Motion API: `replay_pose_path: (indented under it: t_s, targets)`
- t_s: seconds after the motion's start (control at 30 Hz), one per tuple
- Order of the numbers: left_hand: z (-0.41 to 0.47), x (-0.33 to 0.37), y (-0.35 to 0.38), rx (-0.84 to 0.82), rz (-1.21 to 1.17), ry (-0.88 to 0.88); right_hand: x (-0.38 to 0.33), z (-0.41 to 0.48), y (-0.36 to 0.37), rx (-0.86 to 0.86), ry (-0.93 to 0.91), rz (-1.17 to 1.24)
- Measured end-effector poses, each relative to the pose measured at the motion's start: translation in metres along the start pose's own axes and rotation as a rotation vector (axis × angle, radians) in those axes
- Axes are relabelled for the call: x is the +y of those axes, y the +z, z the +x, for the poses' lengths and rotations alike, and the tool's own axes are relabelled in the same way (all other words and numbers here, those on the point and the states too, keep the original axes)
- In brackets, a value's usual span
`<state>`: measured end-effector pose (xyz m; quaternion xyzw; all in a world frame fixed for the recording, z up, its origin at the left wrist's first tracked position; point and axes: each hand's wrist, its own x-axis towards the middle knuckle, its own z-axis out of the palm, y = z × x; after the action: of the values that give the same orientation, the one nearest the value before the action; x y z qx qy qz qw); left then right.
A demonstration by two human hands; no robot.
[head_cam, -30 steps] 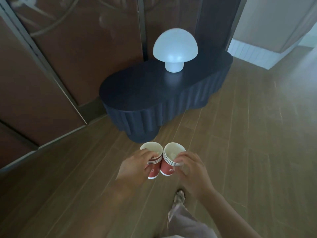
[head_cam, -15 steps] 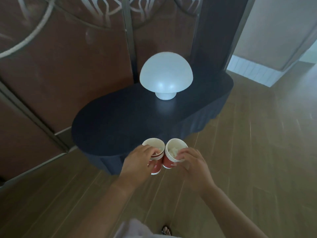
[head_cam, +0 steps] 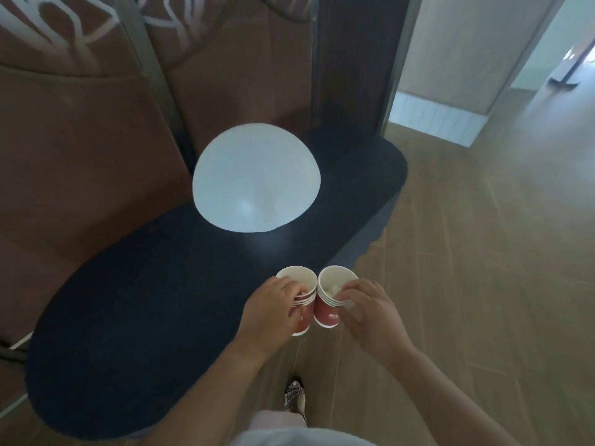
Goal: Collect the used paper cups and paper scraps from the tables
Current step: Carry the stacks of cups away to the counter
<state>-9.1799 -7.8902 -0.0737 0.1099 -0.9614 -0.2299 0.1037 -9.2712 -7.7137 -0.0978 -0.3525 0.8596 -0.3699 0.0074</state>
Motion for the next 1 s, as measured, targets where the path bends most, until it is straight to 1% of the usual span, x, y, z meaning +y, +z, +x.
replay_pose_path:
  t_s: [0.13, 0.23, 0.4, 0.5, 0.77, 0.87, 1.0]
  targets:
    - [0.08, 0.011, 0.017, -0.02, -0.053, 0.071, 0.036, 0.053, -0.023, 0.077, 0.062, -0.063]
    - [0.132, 0.02, 0.034, -0.057, -0.038, 0.135, 0.065, 0.08, -0.039, 0.121, 0.129, -0.093]
    - [0.214, 0.045, 0.064, -0.121, -0.025, 0.197, 0.122, 0.121, -0.066, 0.149, 0.197, -0.08]
    - [0.268, 0.067, 0.083, -0.096, -0.015, 0.213, 0.165, 0.157, -0.089, 0.152, 0.191, -0.078]
    - [0.397, 0.128, 0.135, -0.077, 0.0, 0.147, 0.274, 0.253, -0.162, 0.134, 0.11, -0.085]
    - [0.427, 0.133, 0.149, -0.088, 0.024, 0.072, 0.3, 0.286, -0.173, 0.094, 0.085, -0.08]
    - [0.465, 0.128, 0.149, -0.075, 0.025, 0.0, 0.324, 0.332, -0.173, 0.018, 0.084, -0.07]
